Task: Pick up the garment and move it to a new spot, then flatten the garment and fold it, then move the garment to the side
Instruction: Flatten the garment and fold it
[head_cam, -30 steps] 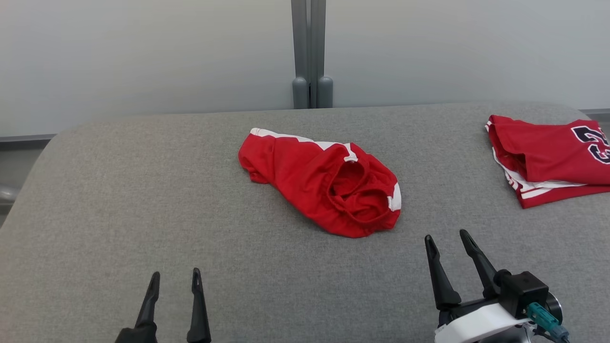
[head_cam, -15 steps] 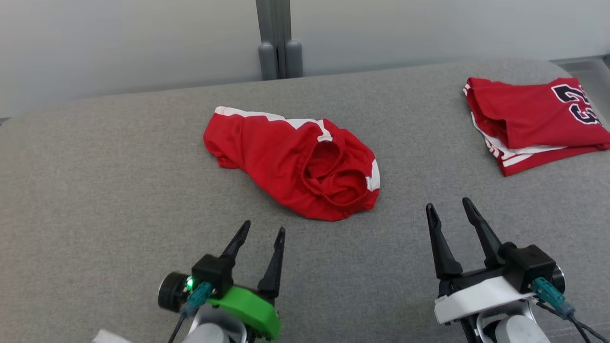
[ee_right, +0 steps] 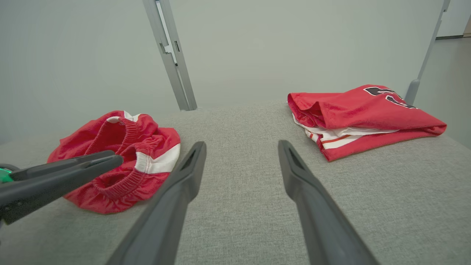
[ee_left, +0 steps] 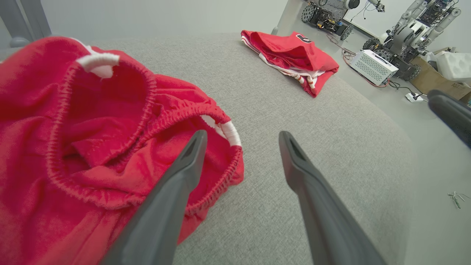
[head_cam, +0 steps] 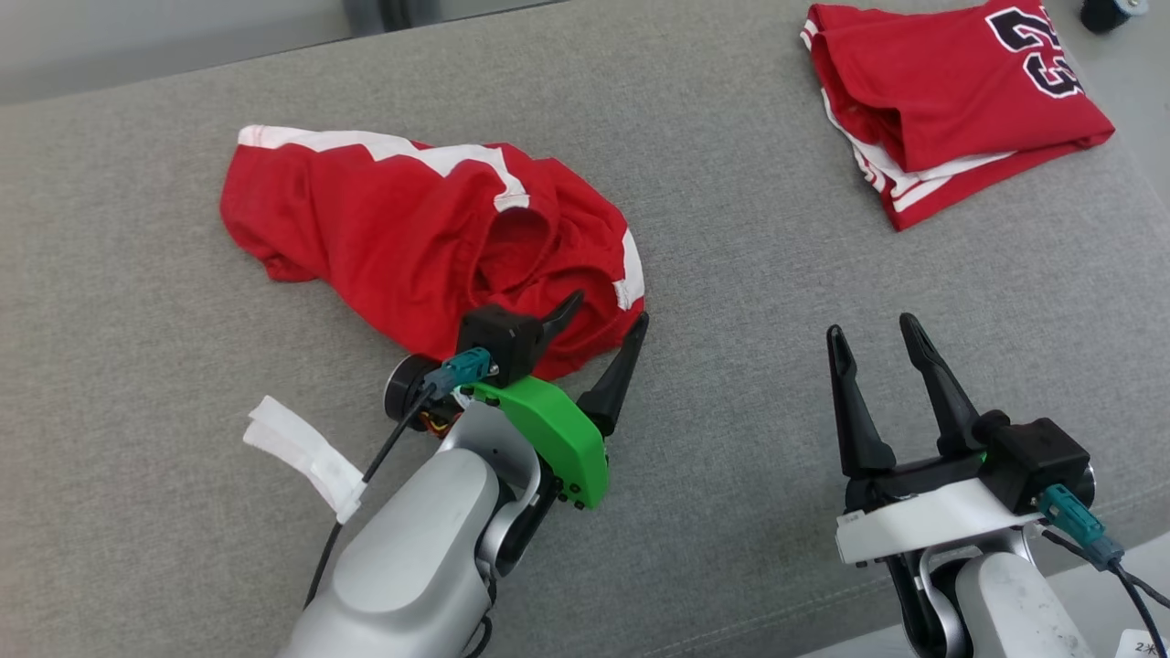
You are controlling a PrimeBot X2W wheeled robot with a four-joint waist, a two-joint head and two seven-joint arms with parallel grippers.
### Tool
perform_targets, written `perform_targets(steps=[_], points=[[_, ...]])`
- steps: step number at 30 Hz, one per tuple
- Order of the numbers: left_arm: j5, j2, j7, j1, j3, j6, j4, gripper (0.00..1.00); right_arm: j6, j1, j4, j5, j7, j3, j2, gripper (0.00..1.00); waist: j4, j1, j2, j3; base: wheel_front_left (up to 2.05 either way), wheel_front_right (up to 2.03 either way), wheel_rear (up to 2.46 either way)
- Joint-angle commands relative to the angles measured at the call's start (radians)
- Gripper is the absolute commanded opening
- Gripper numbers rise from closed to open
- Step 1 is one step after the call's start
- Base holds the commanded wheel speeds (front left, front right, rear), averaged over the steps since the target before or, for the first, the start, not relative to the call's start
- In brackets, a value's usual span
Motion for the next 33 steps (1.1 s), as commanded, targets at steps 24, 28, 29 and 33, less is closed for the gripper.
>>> perform_targets(steps=[24,28,29,33], points=[[-0.095,0.033,0.188,-0.249,0.001,-0.011,-0.13,0.0,-0.001,-0.021,0.004,0.054,0.0,0.003,0.001,1.0,-0.058,0.0,-0.0001,0.016,0.0,0.0,0.0],[-0.197,0.032,0.272,-0.346,0.069,-0.028,-0.251,0.0,-0.001,-0.007,0.009,0.056,0.0,0.006,0.0,1.0,-0.05,0.0,-0.0001,-0.022,0.0,0.0,0.0],[-0.219,0.033,0.285,-0.359,0.087,-0.027,-0.277,0.0,-0.001,-0.004,0.009,0.056,0.0,0.004,0.001,1.0,-0.046,0.0,-0.0001,-0.029,0.0,0.0,0.0],[-0.304,0.056,0.315,-0.34,0.166,0.001,-0.403,0.0,-0.001,0.009,0.007,0.042,0.0,-0.011,0.0,1.0,-0.012,0.0,-0.0001,-0.05,0.0,0.0,0.0]])
